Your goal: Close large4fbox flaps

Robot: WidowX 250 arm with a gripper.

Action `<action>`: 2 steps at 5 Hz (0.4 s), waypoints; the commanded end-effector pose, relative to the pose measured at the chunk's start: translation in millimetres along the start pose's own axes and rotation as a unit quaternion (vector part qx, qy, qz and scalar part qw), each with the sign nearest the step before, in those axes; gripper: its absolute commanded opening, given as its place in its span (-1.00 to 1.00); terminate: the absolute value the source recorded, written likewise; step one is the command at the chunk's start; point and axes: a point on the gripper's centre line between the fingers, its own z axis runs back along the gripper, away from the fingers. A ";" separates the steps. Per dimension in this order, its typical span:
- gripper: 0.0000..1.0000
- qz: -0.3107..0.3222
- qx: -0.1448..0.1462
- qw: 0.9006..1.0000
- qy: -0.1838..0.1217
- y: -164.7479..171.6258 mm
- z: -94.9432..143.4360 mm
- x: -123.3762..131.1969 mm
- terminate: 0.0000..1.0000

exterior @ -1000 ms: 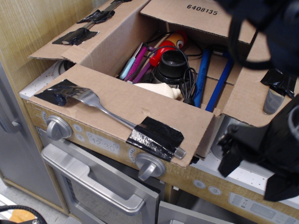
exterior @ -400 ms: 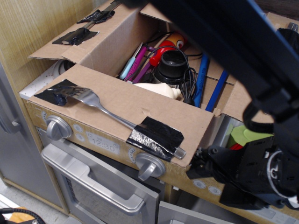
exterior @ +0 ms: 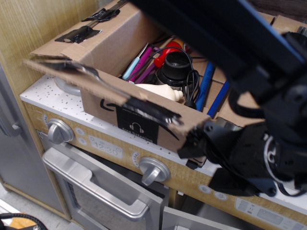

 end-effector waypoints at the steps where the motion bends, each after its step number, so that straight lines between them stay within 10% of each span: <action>1: 1.00 -0.023 0.028 0.999 -0.016 37.4 32.4 37.5 -1.00; 2: 1.00 -0.051 0.044 0.997 -0.029 49.8 41.1 57.0 -1.00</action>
